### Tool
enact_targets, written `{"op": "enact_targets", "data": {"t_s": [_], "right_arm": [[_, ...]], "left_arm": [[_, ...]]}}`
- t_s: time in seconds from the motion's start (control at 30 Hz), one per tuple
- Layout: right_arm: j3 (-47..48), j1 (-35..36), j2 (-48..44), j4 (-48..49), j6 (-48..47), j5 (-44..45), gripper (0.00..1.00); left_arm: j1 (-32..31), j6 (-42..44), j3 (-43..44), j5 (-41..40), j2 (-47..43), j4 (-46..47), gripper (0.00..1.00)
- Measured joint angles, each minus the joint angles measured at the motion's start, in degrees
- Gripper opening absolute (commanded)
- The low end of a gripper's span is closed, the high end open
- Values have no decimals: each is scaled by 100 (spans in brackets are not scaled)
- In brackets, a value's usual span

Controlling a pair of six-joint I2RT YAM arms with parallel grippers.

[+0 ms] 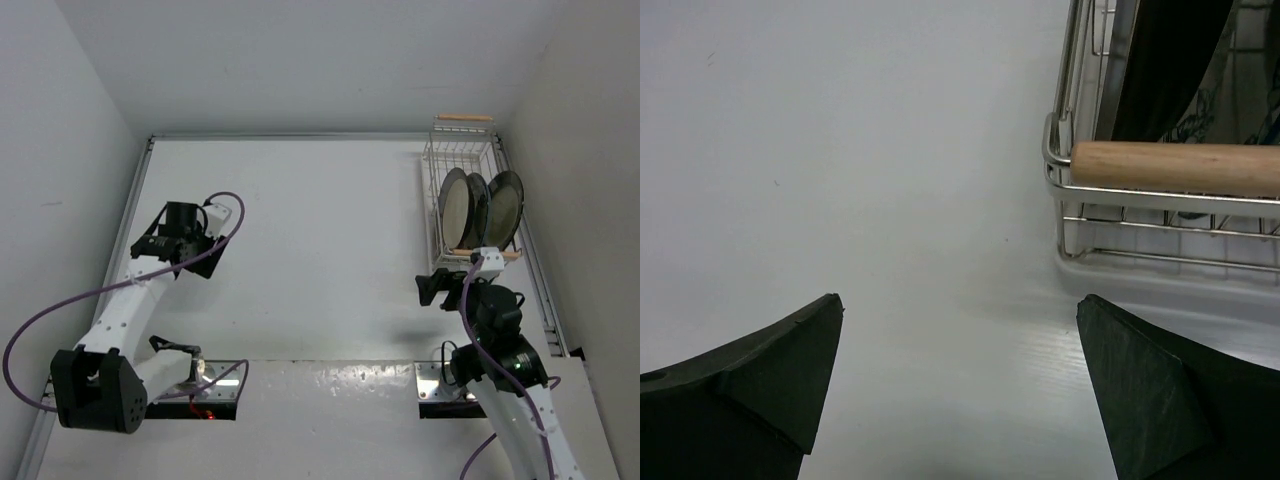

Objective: Load the plates into the dish rack

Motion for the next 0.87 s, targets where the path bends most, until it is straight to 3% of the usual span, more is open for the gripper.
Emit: {"op": "enact_targets", "data": {"t_s": [0.23, 0.87], "right_arm": [[-7, 0, 105, -164, 302, -2, 99], [-7, 0, 173, -334, 409, 63, 99]], "left_arm": [[0, 166, -564, 70, -708, 76, 73], [0, 212, -682, 162, -813, 260, 73]]}}
